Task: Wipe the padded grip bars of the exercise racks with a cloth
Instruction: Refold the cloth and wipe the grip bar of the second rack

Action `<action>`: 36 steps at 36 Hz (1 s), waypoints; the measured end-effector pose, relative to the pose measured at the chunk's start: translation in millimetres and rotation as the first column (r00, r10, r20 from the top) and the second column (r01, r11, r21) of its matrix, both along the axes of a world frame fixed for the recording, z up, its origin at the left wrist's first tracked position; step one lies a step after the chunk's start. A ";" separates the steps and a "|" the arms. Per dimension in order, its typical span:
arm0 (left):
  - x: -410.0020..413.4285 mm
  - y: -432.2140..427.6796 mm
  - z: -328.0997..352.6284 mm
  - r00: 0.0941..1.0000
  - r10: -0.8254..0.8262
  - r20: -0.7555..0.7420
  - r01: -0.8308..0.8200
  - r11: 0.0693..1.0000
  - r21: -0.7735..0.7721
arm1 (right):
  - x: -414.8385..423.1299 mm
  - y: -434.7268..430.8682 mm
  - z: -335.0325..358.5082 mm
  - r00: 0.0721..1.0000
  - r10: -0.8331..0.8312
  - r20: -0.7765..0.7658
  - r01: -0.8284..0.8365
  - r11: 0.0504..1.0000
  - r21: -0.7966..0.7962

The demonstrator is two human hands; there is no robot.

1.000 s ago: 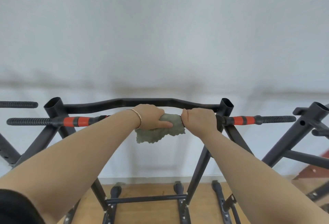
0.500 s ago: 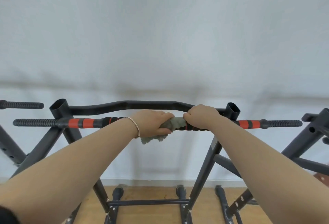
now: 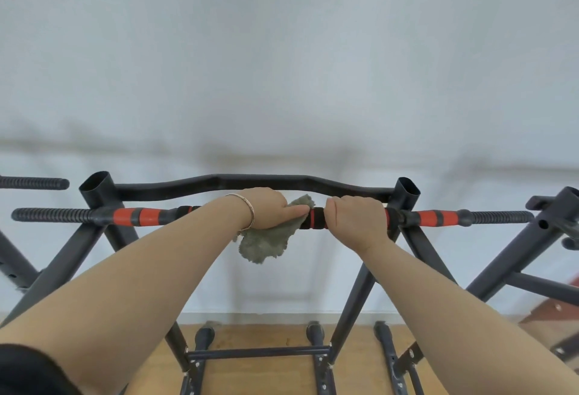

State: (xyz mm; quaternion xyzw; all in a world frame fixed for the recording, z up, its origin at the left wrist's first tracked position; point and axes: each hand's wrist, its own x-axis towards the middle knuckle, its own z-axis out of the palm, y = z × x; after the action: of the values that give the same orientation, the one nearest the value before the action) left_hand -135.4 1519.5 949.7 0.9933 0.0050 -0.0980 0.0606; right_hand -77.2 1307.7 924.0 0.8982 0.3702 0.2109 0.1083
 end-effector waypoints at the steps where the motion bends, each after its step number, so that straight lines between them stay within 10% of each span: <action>1: -0.2 -2.1 -0.6 1.000 0.000 0.023 -0.001 1.000 0.030 | 3.9 2.4 3.8 0.998 -0.016 -0.056 0.014 0.999 -0.039; 6: -4.3 -6.8 -7.5 0.993 -0.012 0.114 -0.001 0.994 0.110 | 27.9 19.7 44.8 0.668 -0.218 -0.711 0.254 0.965 -0.057; 10: -2.0 -4.5 -8.6 0.994 0.005 0.108 -0.013 0.997 0.073 | 31.0 20.5 49.4 0.428 -0.207 -0.880 0.235 0.965 -0.113; 15: 2.5 -4.4 -5.8 0.997 0.046 0.059 -0.045 0.999 -0.005 | 25.0 16.0 38.9 0.723 -0.132 -0.678 0.160 0.987 -0.022; 18: 5.4 -6.7 0.0 0.994 0.112 -0.013 -0.113 0.993 -0.043 | 15.2 4.7 17.0 0.985 0.004 -0.175 -0.026 0.992 -0.122; 23: -7.8 -13.8 -7.3 0.981 0.123 0.150 -0.138 0.986 0.091 | -4.1 0.6 2.1 0.987 -0.111 -0.112 0.112 0.994 -0.001; 31: -16.1 -20.4 -7.1 0.952 0.126 0.280 -0.187 0.961 0.204 | 25.4 33.4 38.9 0.678 -0.212 -0.704 0.257 0.966 -0.043; 36: -21.0 -18.5 -9.0 0.951 0.067 0.302 -0.153 0.951 0.269 | 9.9 13.7 8.4 0.993 -0.031 -0.116 0.030 0.999 -0.012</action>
State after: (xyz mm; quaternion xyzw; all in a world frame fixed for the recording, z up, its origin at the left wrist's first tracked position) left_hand -156.5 1501.0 940.7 0.9931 0.0663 0.0537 -0.0799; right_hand -67.3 1321.3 932.4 0.9140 0.3630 0.1549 0.0944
